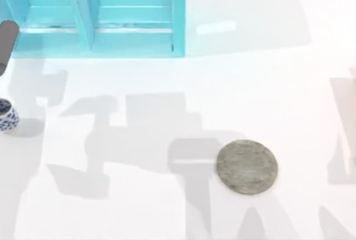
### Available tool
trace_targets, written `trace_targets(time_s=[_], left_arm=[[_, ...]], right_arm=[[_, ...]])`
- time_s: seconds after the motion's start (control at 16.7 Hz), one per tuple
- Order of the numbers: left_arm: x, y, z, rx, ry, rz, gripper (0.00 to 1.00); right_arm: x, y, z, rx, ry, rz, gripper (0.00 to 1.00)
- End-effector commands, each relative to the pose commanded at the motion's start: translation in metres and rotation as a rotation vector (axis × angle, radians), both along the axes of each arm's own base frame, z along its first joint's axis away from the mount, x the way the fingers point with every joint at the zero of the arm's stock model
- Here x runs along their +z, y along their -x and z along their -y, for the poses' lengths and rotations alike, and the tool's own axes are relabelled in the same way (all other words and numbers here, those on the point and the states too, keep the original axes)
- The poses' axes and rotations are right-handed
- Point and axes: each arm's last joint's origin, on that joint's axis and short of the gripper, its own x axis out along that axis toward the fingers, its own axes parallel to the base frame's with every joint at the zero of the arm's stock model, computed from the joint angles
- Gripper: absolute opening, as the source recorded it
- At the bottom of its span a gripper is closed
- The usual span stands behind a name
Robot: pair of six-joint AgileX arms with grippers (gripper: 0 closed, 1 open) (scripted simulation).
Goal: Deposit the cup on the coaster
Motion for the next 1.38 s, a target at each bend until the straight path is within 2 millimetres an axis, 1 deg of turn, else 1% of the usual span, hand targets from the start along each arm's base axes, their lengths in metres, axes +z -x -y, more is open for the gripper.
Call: trace_targets(time_s=[0.18, 0.3, 0.42, 0.66, 0.78, 1.02, 1.38], left_arm=[[0.000, 0.000, 0.002, -0.003, -0.001, 0.003, 1.00], [-0.012, -0.001, 0.001, 0.000, 0.000, -0.004, 1.00], [-0.033, -0.003, 0.001, 0.001, 0.000, -0.003, 1.00], [-0.083, -0.003, 0.000, 0.001, -0.001, 0.011, 1.00], [-0.097, -0.001, 0.000, 0.000, 0.000, 0.002, 1.00], [-0.100, 0.000, 0.000, 0.000, 0.000, 0.000, 1.00], [-0.100, 0.000, 0.000, 0.000, 0.000, 0.000, 0.55]], right_arm=[[0.000, 0.000, 0.000, 0.000, 0.000, 0.000, 1.00], [0.000, 0.000, 0.000, 0.000, 0.000, 0.000, 1.00], [0.000, 0.000, 0.000, 0.000, 0.000, 0.000, 1.00], [0.000, 0.000, 0.000, 0.000, 0.000, 0.000, 1.00], [0.000, 0.000, 0.000, 0.000, 0.000, 0.000, 1.00], [0.000, 0.000, 0.000, 0.000, 0.000, 0.000, 1.00], [0.000, 0.000, 0.000, 0.000, 0.000, 0.000, 1.00]])
